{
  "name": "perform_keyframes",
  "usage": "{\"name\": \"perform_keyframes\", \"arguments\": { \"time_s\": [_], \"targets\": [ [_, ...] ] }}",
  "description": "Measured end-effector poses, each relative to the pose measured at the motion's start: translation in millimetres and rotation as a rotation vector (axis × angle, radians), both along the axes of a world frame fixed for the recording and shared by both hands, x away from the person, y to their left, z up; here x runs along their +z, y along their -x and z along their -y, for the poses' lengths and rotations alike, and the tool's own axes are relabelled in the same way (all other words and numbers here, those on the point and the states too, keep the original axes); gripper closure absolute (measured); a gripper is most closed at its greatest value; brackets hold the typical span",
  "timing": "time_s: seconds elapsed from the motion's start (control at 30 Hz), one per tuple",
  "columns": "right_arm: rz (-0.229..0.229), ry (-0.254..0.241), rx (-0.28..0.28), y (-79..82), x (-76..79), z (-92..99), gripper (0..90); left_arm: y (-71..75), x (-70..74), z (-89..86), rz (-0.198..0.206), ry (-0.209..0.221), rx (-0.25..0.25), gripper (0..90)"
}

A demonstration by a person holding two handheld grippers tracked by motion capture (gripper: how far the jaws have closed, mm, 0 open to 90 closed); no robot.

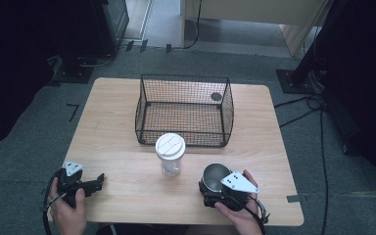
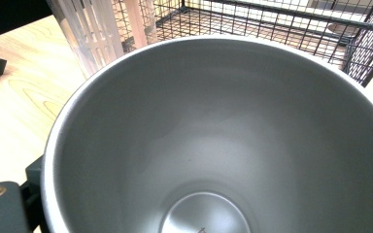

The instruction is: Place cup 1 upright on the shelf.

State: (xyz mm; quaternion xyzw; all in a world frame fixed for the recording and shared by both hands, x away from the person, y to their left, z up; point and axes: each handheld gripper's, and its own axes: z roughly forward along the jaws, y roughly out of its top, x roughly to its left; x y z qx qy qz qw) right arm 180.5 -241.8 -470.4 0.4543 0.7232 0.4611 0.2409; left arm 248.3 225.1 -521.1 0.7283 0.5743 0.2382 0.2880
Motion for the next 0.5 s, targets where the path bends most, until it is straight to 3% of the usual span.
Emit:
{"name": "perform_keyframes", "arguments": {
  "time_s": [0.3,0.5],
  "targets": [
    [0.005,0.022,-0.024,3.0,4.5,-1.8,6.8,0.0,0.0,0.0,0.000,0.000,0.000,0.0],
    [0.020,0.008,-0.034,2.9,12.0,-0.5,6.9,0.0,0.0,0.0,0.000,0.000,0.000,0.0]
  ]
}}
